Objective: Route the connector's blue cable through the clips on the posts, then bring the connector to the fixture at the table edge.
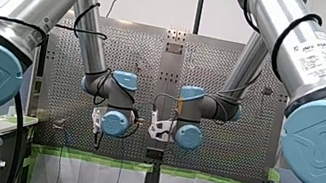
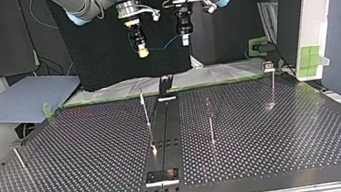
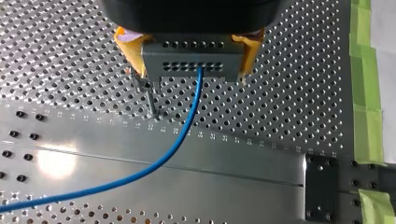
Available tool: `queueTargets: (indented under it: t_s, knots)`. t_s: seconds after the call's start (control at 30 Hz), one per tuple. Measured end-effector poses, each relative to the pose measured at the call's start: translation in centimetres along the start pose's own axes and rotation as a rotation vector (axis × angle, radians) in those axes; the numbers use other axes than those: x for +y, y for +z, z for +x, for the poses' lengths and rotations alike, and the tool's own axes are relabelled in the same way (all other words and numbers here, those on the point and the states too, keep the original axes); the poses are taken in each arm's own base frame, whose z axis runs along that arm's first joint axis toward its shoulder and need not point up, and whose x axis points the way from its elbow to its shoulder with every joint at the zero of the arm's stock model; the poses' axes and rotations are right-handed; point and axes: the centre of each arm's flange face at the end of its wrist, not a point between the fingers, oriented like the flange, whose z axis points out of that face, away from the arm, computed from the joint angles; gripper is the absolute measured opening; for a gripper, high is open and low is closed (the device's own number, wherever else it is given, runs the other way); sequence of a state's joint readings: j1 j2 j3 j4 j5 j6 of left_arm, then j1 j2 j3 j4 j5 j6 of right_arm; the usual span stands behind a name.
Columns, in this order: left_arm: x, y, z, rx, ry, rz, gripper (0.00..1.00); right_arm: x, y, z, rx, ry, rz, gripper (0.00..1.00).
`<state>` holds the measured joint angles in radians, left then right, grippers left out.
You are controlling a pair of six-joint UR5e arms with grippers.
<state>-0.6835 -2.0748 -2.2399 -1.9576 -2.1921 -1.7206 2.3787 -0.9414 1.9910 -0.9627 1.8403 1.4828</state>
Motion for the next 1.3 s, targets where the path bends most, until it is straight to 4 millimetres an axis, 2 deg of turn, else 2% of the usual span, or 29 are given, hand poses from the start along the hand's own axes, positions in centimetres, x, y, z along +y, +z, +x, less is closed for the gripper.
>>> queueTargets:
  t_s: [0.13, 0.27, 0.43, 0.77, 1.1, 1.3]
  knots:
    - [0.2, 1.5, -0.8, -0.014, -0.034, -0.022, 0.0, -0.5, 0.6, 1.6, 0.015, 0.033, -0.017, 0.0]
    - [0.9, 2.8, -2.4, -0.022, -0.075, -0.038, 0.0, -0.2, 1.5, 3.9, 0.038, 0.073, -0.045, 0.0]
    - [1.7, 3.9, -4.0, -0.025, -0.114, -0.041, 0.0, 0.2, 1.7, 6.0, 0.049, 0.114, -0.05, 0.0]
    - [3.8, 6.1, -7.7, -0.027, -0.122, -0.042, 0.0, 0.5, 2.6, 12.2, 0.101, 0.182, -0.051, 0.0]
    - [6.6, 8.2, -11.9, -0.058, -0.119, -0.111, 0.0, 0.6, 3.4, 14.3, 0.083, 0.182, -0.043, 0.0]
    - [8.2, 9.4, -13.2, -0.061, -0.11, -0.17, 0.0, 0.8, 4.6, 16.1, 0.082, 0.18, -0.041, 0.0]
